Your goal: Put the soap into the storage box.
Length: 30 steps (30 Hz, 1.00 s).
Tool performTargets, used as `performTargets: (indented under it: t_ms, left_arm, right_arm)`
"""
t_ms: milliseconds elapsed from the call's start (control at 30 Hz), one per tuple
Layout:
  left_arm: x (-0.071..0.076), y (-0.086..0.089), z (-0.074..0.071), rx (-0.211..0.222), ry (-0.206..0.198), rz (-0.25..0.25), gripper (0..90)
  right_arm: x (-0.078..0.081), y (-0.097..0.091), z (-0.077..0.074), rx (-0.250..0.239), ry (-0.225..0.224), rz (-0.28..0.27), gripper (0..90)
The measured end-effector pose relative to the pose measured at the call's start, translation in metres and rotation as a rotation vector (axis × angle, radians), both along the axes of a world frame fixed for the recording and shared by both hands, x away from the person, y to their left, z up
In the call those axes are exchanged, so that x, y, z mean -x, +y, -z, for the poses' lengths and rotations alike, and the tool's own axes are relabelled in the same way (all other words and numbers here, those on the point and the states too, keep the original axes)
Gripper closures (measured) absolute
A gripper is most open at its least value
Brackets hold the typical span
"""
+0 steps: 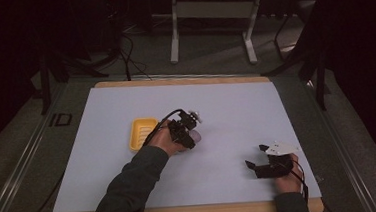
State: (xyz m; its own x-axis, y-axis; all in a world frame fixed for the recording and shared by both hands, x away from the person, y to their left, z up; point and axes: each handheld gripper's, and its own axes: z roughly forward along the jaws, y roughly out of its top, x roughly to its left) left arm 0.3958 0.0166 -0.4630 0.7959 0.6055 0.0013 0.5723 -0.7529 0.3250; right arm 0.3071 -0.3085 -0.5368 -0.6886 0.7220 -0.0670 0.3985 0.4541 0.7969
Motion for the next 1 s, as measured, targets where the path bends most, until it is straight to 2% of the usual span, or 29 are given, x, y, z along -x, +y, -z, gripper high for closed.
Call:
performTargets:
  t_ms: [1000]
  left_arm:
    - [-0.004, 0.030, -0.016, 0.024, -0.003, -0.047, 49.4]
  right_arm:
    - [0.000, 0.000, 0.000, -0.003, -0.002, -0.002, 16.1]
